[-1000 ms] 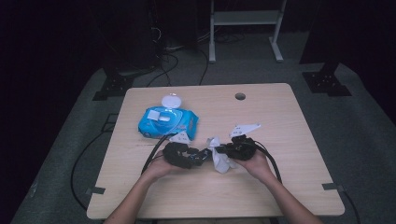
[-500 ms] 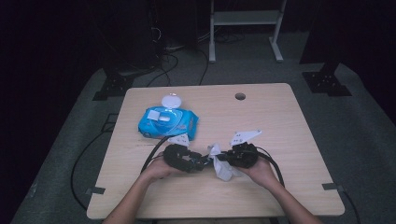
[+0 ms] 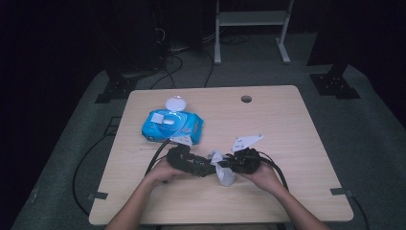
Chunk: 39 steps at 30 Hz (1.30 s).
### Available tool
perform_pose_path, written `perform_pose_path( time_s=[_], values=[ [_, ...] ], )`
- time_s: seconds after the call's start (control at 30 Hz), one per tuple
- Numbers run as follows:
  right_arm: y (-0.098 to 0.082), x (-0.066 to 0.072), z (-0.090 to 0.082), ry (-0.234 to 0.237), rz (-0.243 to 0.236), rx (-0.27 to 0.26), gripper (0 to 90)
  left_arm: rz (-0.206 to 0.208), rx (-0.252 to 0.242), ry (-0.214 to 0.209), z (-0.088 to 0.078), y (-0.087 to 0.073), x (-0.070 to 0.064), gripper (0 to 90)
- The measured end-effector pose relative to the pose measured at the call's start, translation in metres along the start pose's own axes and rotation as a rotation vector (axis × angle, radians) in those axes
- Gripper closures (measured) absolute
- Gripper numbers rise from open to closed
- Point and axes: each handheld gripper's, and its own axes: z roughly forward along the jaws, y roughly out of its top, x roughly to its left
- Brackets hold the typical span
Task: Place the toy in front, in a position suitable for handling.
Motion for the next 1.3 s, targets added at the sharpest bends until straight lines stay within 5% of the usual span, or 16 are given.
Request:
perform_pose_path(
  time_s=[0.13, 0.23, 0.33, 0.47, 0.57, 0.73, 0.87, 1.0, 1.07, 1.13, 1.3],
  values=[
    [0.007, -0.007, 0.006, 0.008, 0.044, 0.01, 86.3, 0.032, -0.022, 0.072, -0.004, 0.003, -0.001, 48.4],
    [0.014, -0.013, 0.011, 0.015, 0.097, 0.028, 86.2, 0.021, -0.019, 0.067, -0.006, 0.006, 0.002, 56.2],
    [0.019, -0.015, 0.013, 0.004, 0.096, 0.037, 86.1, -0.066, -0.006, -0.027, -0.007, 0.009, 0.012, 58.4],
    [0.021, -0.012, 0.01, 0.023, 0.077, 0.056, 86.1, -0.091, 0.005, -0.087, -0.004, 0.009, 0.015, 58.6],
    [0.019, -0.011, 0.009, 0.053, 0.083, 0.067, 86.1, -0.15, 0.027, -0.176, -0.001, 0.008, 0.021, 58.6],
    [0.018, -0.018, 0.011, 0.037, 0.112, 0.053, 86.1, -0.062, 0.026, -0.036, 0.005, 0.014, 0.018, 51.3],
    [0.015, -0.026, 0.014, 0.01, 0.128, 0.028, 86.1, -0.015, 0.006, 0.031, 0.008, 0.014, 0.018, 44.0],
    [0.009, -0.033, 0.023, -0.047, 0.121, 0.07, 86.1, 0.05, -0.01, 0.084, 0.008, 0.012, 0.014, 34.4],
    [0.007, -0.035, 0.026, -0.056, 0.116, 0.07, 86.1, 0.05, -0.022, 0.085, 0.007, 0.011, 0.013, 30.4],
    [0.002, -0.036, 0.028, -0.062, 0.134, 0.058, 86.1, 0.099, -0.01, 0.118, 0.007, 0.007, 0.005, 24.3],
    [-0.001, -0.03, 0.024, -0.093, 0.12, 0.069, 86.0, 0.125, -0.022, 0.185, 0.007, -0.002, -0.009, 11.6]
  ],
)
